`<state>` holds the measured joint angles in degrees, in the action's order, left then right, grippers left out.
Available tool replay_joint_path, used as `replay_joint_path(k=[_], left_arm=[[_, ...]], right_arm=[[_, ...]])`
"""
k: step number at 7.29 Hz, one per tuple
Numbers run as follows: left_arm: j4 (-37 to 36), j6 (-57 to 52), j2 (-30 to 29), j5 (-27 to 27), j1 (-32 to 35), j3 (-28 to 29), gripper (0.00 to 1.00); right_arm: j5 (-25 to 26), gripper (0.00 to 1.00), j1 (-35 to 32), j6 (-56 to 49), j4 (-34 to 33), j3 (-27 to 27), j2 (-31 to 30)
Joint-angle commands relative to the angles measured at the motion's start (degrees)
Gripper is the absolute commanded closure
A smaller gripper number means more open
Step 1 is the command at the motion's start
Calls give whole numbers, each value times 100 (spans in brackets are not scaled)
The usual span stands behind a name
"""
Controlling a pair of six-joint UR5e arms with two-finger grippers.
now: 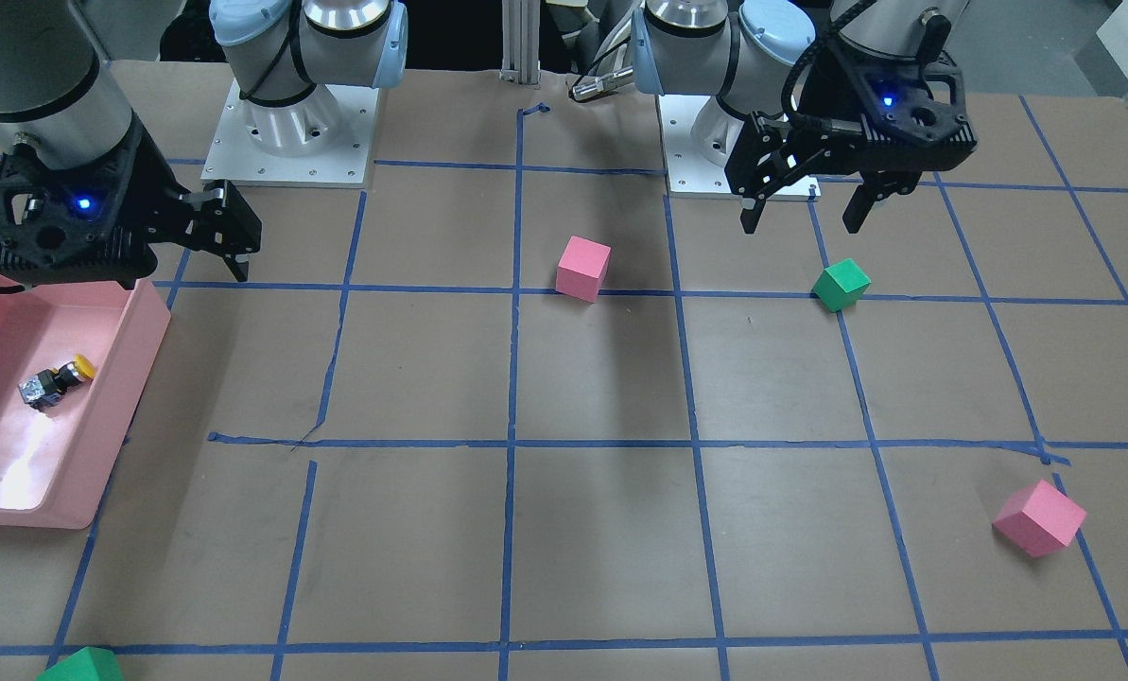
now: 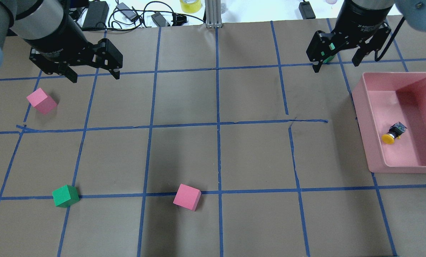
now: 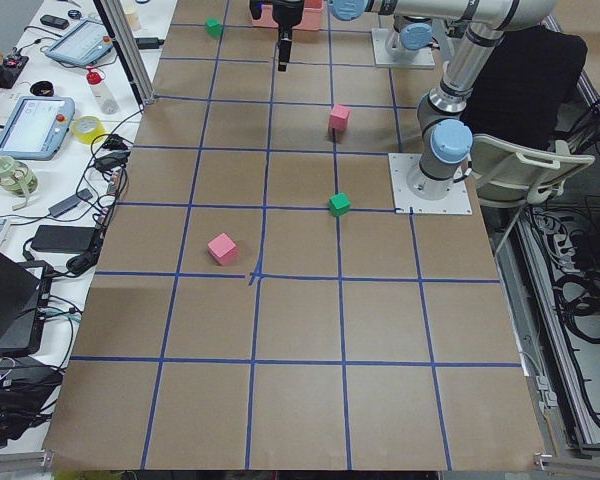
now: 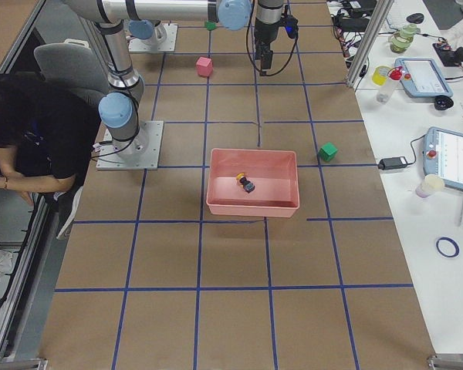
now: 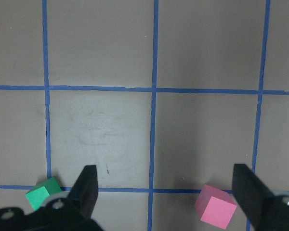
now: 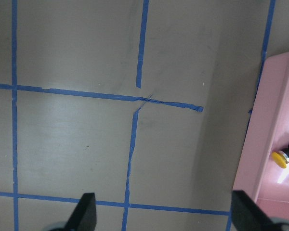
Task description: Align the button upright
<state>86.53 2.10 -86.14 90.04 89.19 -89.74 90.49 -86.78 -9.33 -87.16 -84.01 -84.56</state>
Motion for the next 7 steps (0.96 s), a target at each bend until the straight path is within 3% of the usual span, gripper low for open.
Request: replay_joint_path(k=[1,5,7], left_arm=[[39,-16,1,13,-181,148,0],[48,27,36,5,-174,150,0],[39,63,36,-13,-183,158,0]], right_arm=[[-84,0,-6,89,-3,-211,-16],[-180,0,-24,107,49,163,-174],[-198,0,-24,115,487,244,-454]])
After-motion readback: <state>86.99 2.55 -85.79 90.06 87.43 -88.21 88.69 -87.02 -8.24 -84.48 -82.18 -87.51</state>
